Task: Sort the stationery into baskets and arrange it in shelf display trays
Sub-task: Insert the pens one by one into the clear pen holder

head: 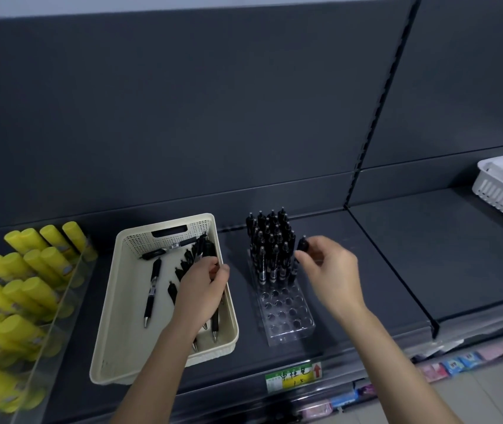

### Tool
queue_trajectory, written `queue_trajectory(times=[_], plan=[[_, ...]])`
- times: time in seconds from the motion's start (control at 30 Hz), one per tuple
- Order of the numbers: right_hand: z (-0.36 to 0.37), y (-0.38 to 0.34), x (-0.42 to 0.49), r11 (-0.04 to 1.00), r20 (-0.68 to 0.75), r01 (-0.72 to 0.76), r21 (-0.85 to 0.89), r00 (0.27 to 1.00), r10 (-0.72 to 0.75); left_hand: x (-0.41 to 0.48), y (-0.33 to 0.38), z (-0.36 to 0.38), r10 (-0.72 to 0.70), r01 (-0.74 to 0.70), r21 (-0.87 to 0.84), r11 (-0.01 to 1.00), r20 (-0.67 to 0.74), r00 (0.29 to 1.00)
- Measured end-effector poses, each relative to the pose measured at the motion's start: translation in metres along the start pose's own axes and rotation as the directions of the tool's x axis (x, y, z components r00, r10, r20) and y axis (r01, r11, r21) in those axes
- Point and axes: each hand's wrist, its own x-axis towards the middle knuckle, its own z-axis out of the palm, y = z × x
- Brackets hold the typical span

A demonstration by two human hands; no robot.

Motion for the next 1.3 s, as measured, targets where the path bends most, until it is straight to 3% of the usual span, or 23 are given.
queue_trajectory(times=[0.27,0.37,0.47,0.63,0.93,1.07,1.3], plan=[[0.004,0.005,-0.001,0.997,0.072,0.058,-0.055,0.996,-0.054,0.002,-0.002,0.001,-0.012,0.012,0.016,1.0,-0.011,1.0],[0.003,0.005,-0.005,1.0,-0.006,0.019,0.002,1.0,-0.019,0.0,-0.001,-0.001,0.0,0.0,0.016,1.0,-0.012,1.0],[0.0,0.002,-0.012,0.993,-0.139,-0.029,0.117,0.989,0.045,0.0,-0.001,-0.009,0.108,-0.105,0.09,0.99,-0.029,0.994],[0.01,-0.018,-0.027,0.986,-0.127,0.049,0.161,0.991,-0.029,0.011,-0.009,-0.032,0.211,-0.186,0.23,0.955,-0.085,0.974],[0.053,-0.047,-0.039,0.964,0.033,0.222,0.143,0.973,-0.229,0.008,-0.031,-0.048,0.126,-0.108,0.228,0.968,-0.063,0.99],[0.073,-0.06,-0.03,0.962,0.153,0.254,0.096,0.952,-0.266,0.007,-0.039,-0.059,0.103,-0.066,0.285,0.956,-0.118,0.988],[0.112,-0.077,-0.017,0.962,0.309,0.263,-0.069,0.923,-0.23,0.013,-0.046,-0.062,-0.231,0.216,0.545,0.811,-0.041,0.972]])
